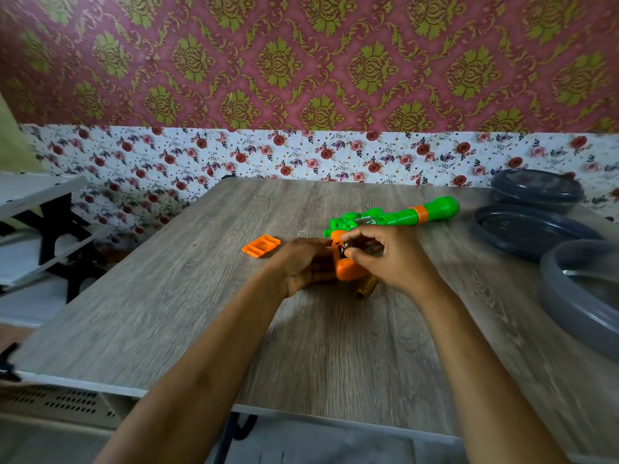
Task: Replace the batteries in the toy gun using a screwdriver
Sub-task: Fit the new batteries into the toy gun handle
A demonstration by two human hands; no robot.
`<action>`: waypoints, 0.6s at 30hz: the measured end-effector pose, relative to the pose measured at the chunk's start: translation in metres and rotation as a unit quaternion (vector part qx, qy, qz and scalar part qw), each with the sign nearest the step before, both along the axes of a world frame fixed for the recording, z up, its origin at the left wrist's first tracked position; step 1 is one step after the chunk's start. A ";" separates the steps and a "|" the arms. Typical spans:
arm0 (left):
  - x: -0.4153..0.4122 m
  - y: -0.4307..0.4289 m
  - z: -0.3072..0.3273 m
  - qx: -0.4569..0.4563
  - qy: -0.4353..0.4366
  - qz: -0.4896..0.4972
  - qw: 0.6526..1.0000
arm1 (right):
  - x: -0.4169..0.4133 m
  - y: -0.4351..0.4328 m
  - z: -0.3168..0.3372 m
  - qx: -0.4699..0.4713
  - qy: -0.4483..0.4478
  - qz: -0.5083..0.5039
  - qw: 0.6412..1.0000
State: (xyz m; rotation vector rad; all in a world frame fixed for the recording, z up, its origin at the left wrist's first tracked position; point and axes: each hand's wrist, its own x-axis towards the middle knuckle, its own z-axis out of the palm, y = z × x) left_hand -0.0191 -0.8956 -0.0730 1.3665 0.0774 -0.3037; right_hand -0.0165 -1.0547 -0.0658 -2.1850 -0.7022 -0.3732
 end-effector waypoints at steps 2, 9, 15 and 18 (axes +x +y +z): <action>0.000 0.000 0.000 -0.001 0.000 0.001 1.000 | -0.001 -0.001 0.001 -0.011 -0.013 0.001 1.000; -0.003 -0.001 0.000 -0.002 -0.008 -0.007 1.000 | 0.001 -0.003 0.001 -0.024 0.010 -0.003 1.000; -0.002 -0.001 0.000 0.003 -0.013 -0.001 1.000 | 0.007 0.001 -0.002 0.021 0.094 -0.020 0.995; -0.002 -0.002 -0.002 0.014 -0.023 0.004 1.000 | 0.014 0.005 -0.004 0.052 0.174 -0.054 0.982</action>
